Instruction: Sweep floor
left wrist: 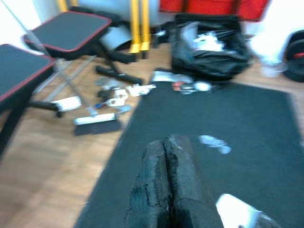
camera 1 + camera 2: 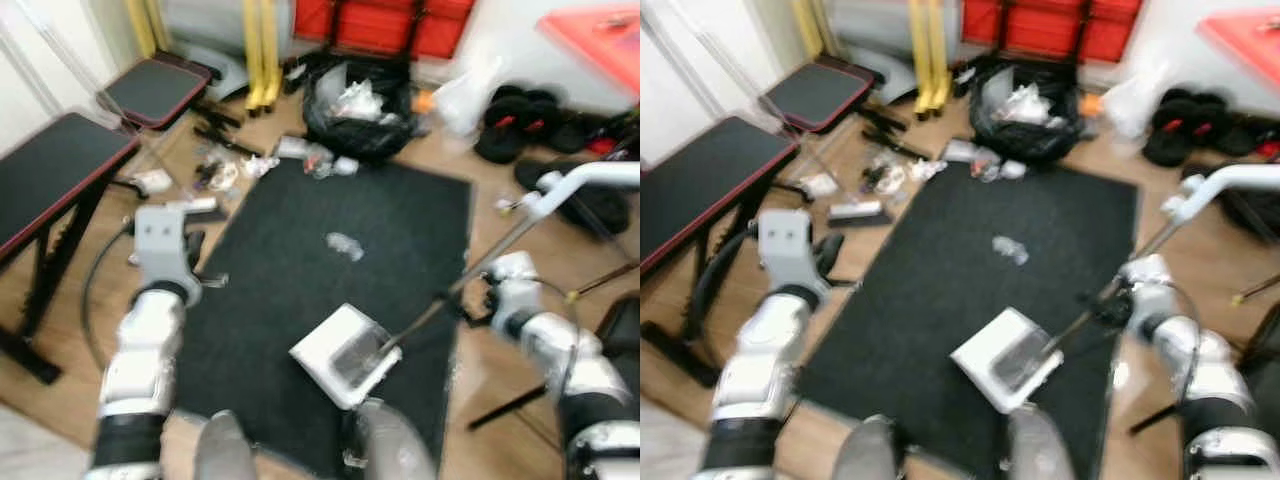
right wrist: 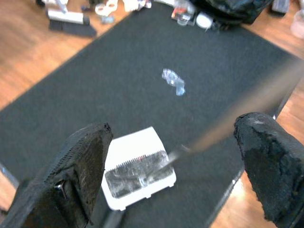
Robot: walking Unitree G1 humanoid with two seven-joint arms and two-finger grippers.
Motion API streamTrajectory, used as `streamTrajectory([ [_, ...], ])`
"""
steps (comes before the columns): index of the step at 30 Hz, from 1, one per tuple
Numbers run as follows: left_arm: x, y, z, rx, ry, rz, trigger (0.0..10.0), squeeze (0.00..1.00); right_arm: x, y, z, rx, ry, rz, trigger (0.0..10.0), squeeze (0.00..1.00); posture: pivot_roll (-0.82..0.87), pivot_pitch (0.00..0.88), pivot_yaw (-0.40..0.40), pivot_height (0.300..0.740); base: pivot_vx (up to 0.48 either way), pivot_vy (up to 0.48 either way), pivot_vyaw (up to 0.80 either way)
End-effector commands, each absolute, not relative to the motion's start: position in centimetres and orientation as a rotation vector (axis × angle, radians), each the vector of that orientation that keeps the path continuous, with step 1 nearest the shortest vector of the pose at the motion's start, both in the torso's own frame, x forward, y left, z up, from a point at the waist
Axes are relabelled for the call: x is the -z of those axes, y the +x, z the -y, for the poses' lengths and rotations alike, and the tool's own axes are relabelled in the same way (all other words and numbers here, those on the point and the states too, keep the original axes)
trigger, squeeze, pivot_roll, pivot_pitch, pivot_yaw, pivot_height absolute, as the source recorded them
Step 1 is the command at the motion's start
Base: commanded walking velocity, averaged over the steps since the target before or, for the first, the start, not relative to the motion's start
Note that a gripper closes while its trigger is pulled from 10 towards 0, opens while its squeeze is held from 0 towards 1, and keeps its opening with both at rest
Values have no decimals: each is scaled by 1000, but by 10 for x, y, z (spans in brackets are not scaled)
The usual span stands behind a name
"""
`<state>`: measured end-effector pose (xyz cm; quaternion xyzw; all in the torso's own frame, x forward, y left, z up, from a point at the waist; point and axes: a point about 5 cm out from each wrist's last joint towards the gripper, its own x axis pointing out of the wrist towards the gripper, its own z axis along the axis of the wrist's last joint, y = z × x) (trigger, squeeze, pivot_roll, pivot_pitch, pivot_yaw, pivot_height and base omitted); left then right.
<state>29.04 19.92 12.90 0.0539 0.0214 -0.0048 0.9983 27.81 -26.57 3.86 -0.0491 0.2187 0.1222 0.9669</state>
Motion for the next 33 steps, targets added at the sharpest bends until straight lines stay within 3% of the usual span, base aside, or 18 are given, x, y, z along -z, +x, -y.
streamTrajectory([
  [1,-125,290,-196,28,98,-66,10000,0,-23,267,265,-241,-93,-505,10000,0,-110,157,-148,740,0,0,0],
  [33,-128,289,-197,20,96,-54,10000,0,4,254,258,-199,-120,-590,10000,0,-108,165,-153,740,65,0,0],
])
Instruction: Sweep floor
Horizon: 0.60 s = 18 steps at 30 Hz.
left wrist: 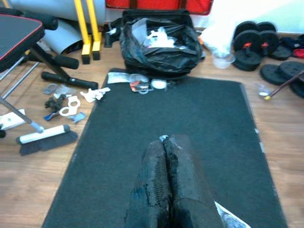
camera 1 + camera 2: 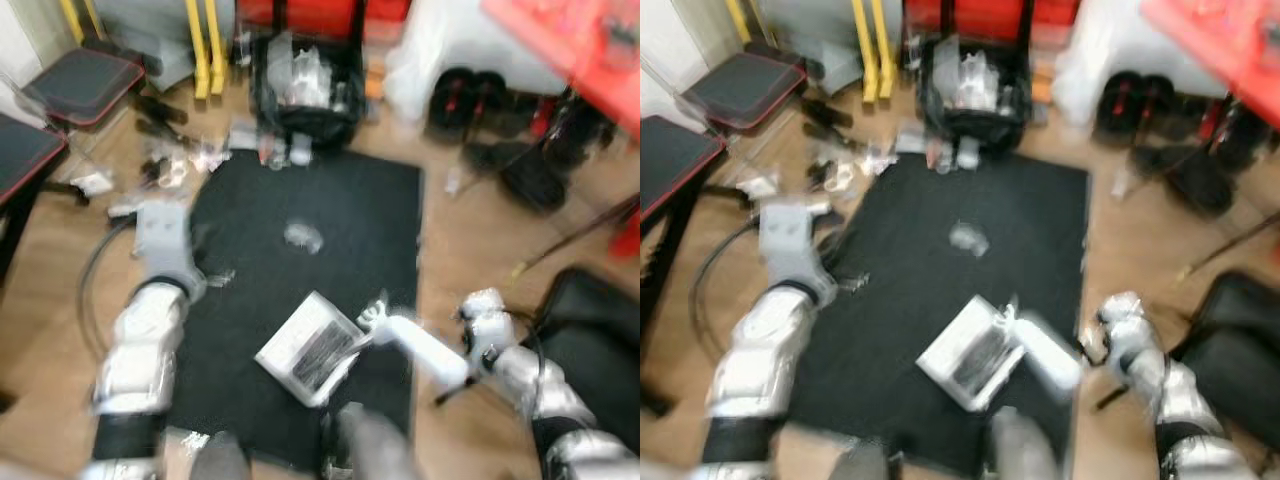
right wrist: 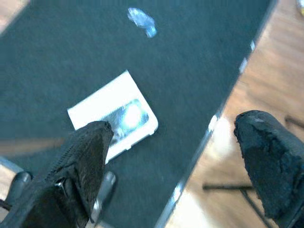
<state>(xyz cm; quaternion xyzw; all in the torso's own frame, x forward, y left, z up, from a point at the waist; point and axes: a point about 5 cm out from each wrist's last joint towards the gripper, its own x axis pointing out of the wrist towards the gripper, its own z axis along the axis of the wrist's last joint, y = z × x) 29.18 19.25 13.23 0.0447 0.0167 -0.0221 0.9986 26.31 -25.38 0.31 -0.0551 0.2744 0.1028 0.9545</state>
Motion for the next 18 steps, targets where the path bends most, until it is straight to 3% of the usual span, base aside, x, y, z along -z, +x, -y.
streamTrajectory([
  [1,-128,289,-197,18,95,-57,10000,0,4,254,257,-199,-122,-591,10000,0,-108,165,-153,740,0,0,0],
  [18,-116,287,-202,-16,74,-98,10000,0,6,256,252,-202,-128,-586,10000,0,-104,154,-162,740,0,0,0],
])
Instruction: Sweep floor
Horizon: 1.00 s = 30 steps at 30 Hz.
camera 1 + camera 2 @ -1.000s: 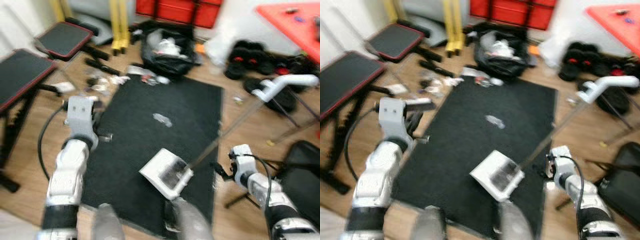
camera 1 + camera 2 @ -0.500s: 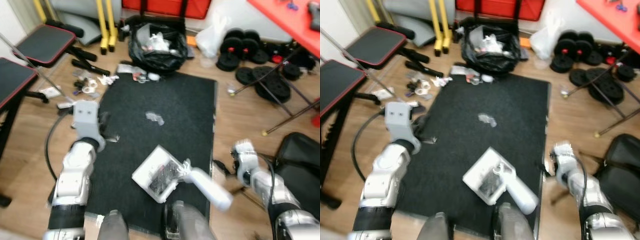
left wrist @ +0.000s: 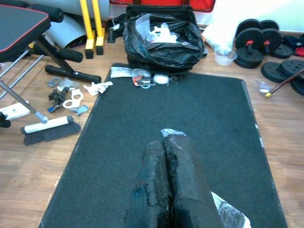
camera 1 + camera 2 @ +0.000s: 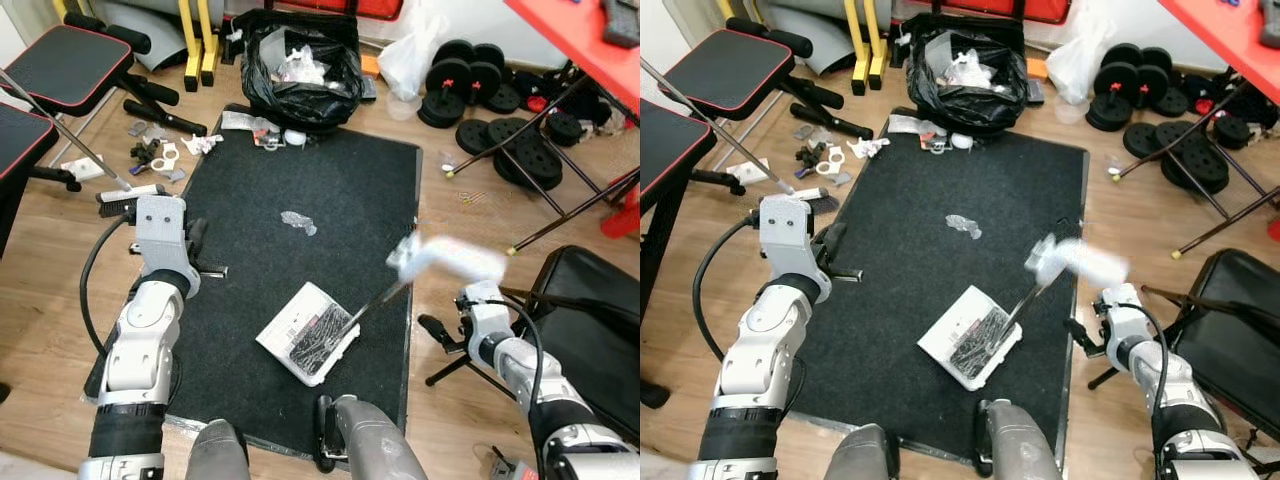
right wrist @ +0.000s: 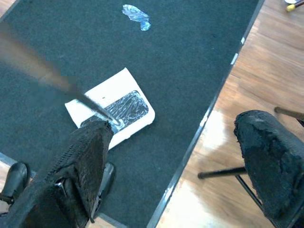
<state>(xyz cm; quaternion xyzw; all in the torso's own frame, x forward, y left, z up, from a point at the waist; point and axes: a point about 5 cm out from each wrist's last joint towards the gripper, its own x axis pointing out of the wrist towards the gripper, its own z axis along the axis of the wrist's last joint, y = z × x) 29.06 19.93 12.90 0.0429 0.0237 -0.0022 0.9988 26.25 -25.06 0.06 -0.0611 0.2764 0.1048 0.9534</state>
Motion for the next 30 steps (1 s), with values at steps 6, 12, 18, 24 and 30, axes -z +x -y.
streamTrajectory([
  [6,-106,284,-210,-54,48,-135,10000,0,4,257,253,-154,-96,-546,10000,0,-99,148,-162,740,0,0,0],
  [12,-107,284,-211,-56,49,-132,10000,0,-4,263,260,-106,-95,-487,10000,0,-98,148,-162,740,0,0,0],
  [18,-110,285,-210,-50,50,-122,10000,0,-18,273,268,-69,-76,-409,10000,0,-99,151,-162,740,0,0,0],
  [24,-113,286,-208,-35,49,-107,10000,0,-34,283,273,-58,-83,-336,10000,0,-99,153,-163,740,0,0,0],
  [30,-115,286,-206,-22,49,-98,10000,0,-38,287,266,-88,-94,-304,10000,0,-100,154,-162,740,0,0,0],
])
